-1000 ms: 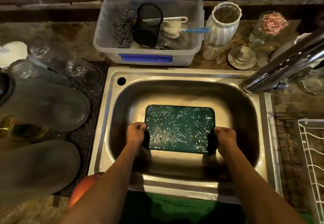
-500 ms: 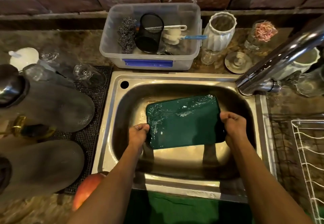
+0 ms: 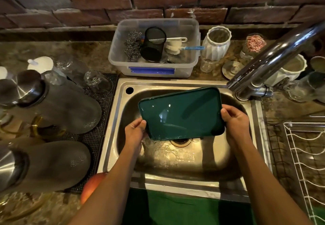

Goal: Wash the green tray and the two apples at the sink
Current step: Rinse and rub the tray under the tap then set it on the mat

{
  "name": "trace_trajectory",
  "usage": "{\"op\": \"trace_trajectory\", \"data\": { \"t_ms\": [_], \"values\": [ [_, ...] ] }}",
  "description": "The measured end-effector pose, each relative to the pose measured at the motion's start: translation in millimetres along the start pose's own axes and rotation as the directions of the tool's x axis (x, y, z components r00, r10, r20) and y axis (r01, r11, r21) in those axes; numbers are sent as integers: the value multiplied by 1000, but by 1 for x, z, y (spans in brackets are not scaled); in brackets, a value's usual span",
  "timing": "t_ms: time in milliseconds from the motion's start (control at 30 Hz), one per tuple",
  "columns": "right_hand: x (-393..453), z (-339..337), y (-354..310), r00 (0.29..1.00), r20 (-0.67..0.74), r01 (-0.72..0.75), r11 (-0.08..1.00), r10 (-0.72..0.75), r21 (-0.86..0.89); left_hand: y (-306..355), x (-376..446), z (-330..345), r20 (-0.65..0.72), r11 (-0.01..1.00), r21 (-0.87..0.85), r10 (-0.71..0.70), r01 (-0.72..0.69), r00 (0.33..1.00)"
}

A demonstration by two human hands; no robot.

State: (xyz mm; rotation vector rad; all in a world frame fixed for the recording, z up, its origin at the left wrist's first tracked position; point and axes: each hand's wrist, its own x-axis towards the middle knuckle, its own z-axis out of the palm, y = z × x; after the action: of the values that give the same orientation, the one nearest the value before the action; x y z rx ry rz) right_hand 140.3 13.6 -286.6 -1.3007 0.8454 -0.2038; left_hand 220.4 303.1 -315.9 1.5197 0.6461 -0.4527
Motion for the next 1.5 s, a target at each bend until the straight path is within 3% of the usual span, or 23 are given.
{"op": "trace_trajectory", "data": {
  "t_ms": [767, 1067, 1500],
  "values": [
    [-62, -16, -29, 994, 109, -6, 957, -26, 289, 29, -58, -38, 75, 961, -229, 175, -154, 982],
    [-77, -28, -33, 972, 207, 3, 895, -106, 445, 44, -91, -44, 168, 923, -265, 329, -278, 929],
    [-116, -49, -45, 949, 231, 109, 909, -216, 402, 44, -118, -71, 290, 902, -285, 404, -325, 867]
  ]
}}
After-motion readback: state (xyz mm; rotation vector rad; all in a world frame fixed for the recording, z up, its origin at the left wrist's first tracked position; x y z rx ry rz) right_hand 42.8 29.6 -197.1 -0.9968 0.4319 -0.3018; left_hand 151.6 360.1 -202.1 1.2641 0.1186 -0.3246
